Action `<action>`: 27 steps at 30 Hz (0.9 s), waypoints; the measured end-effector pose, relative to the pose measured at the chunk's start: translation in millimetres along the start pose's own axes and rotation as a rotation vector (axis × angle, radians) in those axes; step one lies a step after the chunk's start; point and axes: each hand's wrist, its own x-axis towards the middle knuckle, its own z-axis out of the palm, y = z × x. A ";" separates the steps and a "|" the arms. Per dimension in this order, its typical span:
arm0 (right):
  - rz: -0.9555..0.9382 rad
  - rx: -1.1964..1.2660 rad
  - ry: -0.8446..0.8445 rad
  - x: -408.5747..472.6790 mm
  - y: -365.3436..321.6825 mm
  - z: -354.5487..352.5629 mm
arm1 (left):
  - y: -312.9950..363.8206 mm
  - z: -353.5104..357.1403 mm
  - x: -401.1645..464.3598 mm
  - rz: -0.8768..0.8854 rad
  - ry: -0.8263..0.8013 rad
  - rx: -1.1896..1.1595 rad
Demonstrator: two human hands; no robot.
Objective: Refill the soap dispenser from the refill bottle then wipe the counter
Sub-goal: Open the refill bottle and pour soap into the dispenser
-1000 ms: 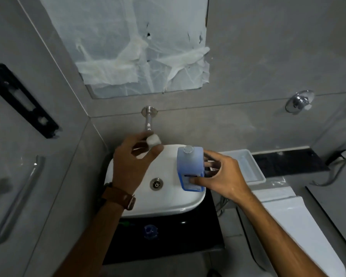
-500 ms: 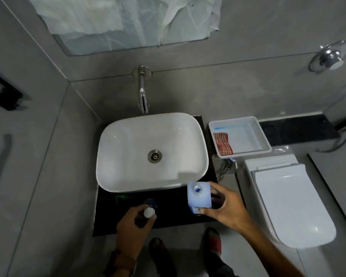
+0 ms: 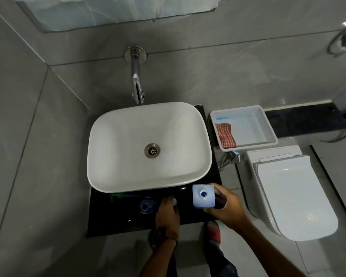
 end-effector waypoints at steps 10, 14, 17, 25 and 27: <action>-0.033 0.000 -0.049 10.7 8.8 8.9 | 6.9 9.7 2.8 -0.033 0.087 0.009; 0.009 -0.020 -0.071 6.0 12.0 0.5 | 6.0 2.7 -25.6 0.039 0.083 -0.003; 0.042 -0.034 -0.078 -1.6 15.8 -7.0 | -6.5 -16.7 -57.1 0.112 0.086 -0.127; 0.034 -0.004 -0.102 0.0 14.5 0.3 | -91.6 -97.9 -26.3 0.029 0.136 -0.313; 0.017 -0.004 -0.105 4.2 12.5 5.0 | -95.2 -105.8 -5.7 0.103 -0.016 -0.302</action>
